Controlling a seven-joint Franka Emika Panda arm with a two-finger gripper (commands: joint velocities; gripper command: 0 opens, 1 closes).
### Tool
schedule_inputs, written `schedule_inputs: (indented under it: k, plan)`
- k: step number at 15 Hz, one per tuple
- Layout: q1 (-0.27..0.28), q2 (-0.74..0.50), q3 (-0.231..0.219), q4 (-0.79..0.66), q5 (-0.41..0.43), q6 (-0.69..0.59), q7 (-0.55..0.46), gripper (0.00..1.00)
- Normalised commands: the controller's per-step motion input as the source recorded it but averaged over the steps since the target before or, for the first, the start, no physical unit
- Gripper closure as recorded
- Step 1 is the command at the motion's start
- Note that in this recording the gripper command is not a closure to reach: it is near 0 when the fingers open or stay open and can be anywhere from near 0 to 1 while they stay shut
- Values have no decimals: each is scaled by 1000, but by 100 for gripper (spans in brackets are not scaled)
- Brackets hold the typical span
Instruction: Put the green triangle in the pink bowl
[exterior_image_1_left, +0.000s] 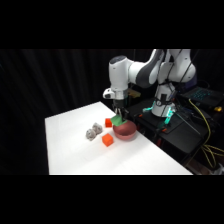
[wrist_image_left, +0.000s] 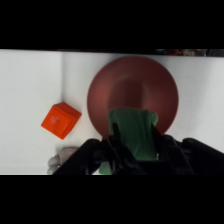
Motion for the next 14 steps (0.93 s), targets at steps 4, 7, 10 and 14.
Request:
schedule_inputs:
  k: [4,7,10,14]
  plan:
    - [8,-139,53,-149,15,101,119,100]
    - [-3,-120,27,-72,45,75,75,0]
    - [-12,-112,17,-50,45,73,52,0]
    - [-17,-114,13,-54,42,79,36,0]
